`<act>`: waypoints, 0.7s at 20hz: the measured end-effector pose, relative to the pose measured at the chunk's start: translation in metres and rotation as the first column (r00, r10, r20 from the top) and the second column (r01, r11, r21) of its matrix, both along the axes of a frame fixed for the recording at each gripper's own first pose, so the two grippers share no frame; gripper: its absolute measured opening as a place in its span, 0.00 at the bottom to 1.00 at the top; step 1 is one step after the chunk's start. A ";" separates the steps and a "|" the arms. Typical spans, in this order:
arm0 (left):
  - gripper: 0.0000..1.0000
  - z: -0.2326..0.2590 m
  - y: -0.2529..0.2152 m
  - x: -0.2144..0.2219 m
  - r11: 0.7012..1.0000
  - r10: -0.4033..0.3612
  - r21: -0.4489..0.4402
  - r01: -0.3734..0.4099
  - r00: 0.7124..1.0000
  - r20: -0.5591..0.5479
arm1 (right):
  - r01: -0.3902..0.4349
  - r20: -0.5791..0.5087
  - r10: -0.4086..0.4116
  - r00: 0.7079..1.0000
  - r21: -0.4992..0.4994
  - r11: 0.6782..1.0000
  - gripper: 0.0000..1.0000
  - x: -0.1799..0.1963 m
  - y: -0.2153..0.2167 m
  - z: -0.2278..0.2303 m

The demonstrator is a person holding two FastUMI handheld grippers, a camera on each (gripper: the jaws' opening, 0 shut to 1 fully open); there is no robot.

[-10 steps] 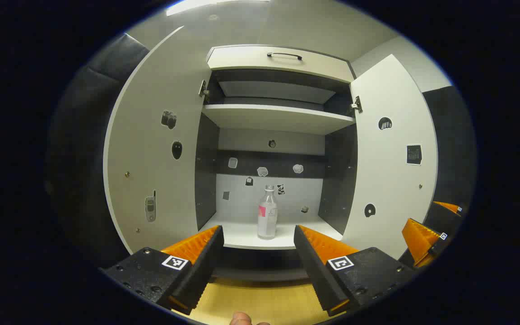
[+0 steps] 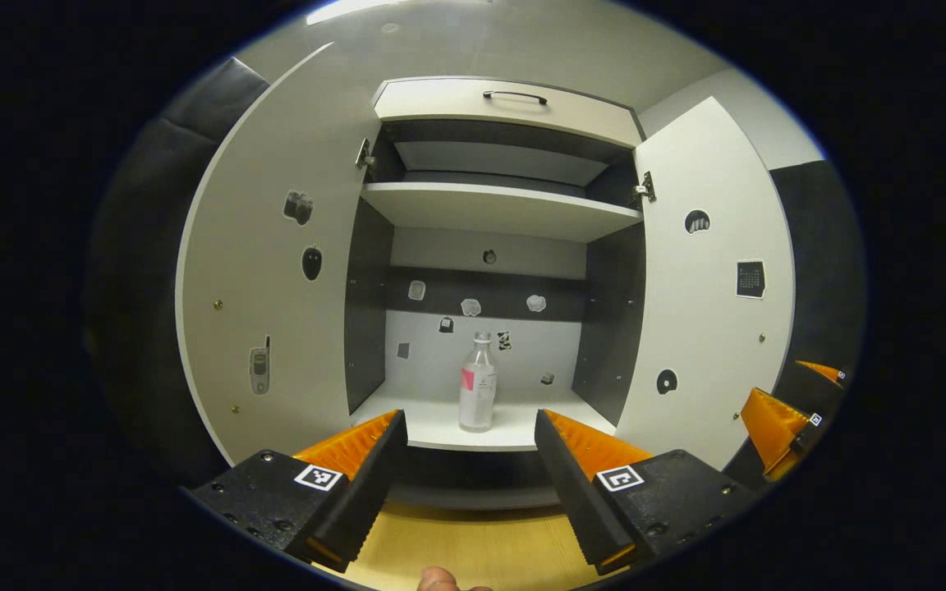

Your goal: Grasp the bottle in the cabinet with the left hand and place it on the coaster, then close the right door with the right hand and the left door with the left hand.

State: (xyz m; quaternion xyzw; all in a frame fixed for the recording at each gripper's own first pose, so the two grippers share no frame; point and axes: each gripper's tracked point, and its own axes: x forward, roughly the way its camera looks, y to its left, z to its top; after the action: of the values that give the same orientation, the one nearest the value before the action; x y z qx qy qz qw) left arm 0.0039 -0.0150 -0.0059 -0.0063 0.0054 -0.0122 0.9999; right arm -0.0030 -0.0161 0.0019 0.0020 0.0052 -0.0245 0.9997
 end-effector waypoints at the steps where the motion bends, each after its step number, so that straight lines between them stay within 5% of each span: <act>1: 0.96 0.001 -0.002 0.000 1.000 -0.006 -0.001 0.006 1.000 0.002 | 0.004 0.000 -0.004 1.000 -0.001 1.000 0.94 0.000 -0.002 0.000; 14: 0.96 -0.007 -0.012 0.009 1.000 -0.016 0.007 0.016 1.000 -0.010 | 0.043 -0.005 -0.043 0.999 0.004 0.999 0.94 0.001 -0.017 -0.003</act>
State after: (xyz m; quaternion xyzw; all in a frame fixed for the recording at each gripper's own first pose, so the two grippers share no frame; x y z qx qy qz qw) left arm 0.0130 -0.0269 -0.0129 -0.0026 0.0103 -0.0201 0.9997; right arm -0.0015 -0.0330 -0.0010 0.0042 0.0077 -0.0462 0.9989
